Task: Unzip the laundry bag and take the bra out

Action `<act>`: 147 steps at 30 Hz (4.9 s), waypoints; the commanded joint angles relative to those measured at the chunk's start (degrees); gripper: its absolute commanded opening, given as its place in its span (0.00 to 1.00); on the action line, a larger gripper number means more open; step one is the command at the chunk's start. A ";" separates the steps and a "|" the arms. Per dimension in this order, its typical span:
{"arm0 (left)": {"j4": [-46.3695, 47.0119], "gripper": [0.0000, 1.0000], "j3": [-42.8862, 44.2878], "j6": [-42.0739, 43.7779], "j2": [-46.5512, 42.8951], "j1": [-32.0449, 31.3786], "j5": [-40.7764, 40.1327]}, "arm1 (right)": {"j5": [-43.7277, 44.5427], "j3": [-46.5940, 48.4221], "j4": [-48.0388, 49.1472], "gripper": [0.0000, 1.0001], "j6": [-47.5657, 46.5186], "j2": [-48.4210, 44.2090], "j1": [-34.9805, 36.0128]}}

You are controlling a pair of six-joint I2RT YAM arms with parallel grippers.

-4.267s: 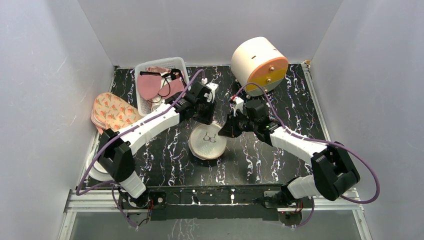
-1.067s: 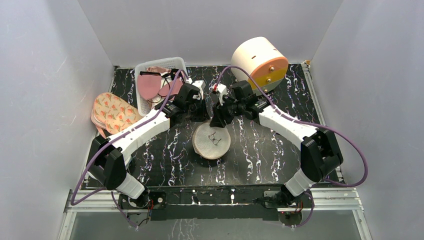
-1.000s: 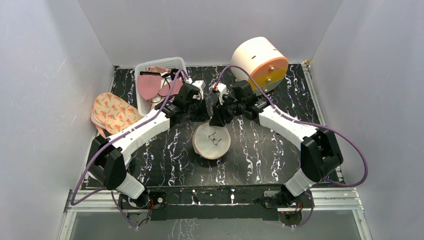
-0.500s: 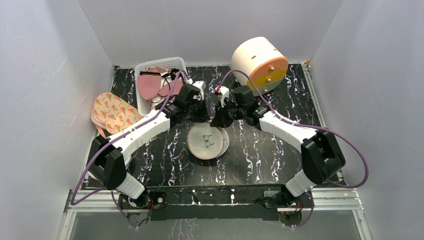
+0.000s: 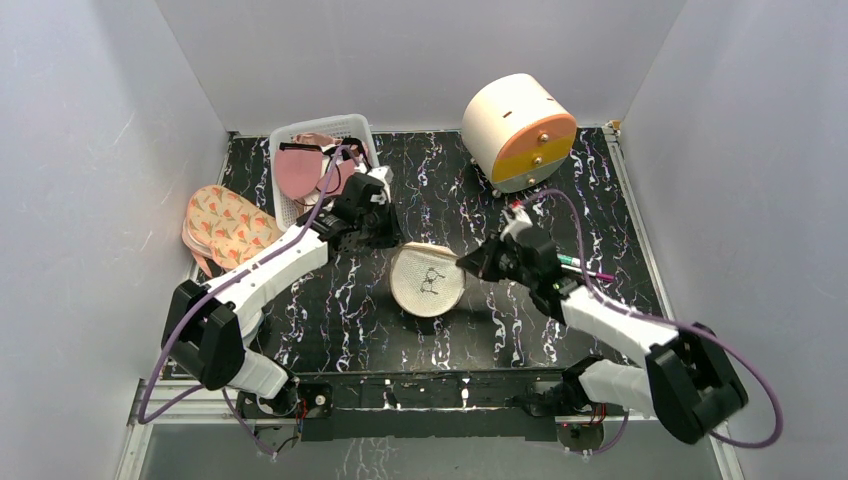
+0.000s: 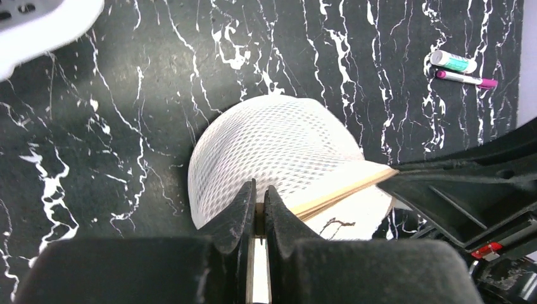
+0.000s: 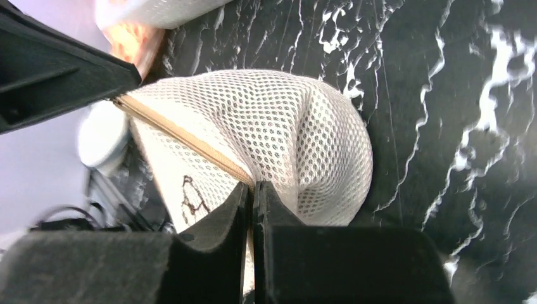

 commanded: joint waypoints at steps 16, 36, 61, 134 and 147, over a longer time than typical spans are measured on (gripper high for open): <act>0.71 0.00 -3.07 -2.05 -6.33 5.10 4.91 | 11.05 -1.40 -10.63 0.65 -7.67 -18.02 -0.93; 0.95 0.00 -3.29 -3.32 -5.01 5.02 9.63 | -10.70 21.33 -5.61 0.68 -48.32 8.22 7.75; 4.39 0.00 -5.06 -6.31 -2.51 4.96 16.06 | -10.20 25.76 -8.00 0.45 -59.26 15.19 12.06; 0.46 0.00 -5.13 -7.63 -7.94 5.09 12.11 | -7.48 33.44 -16.99 0.32 -77.63 17.87 17.16; -1.25 0.00 -5.85 -7.32 -9.70 5.14 9.13 | -15.02 22.97 -6.28 0.00 -59.08 11.50 5.65</act>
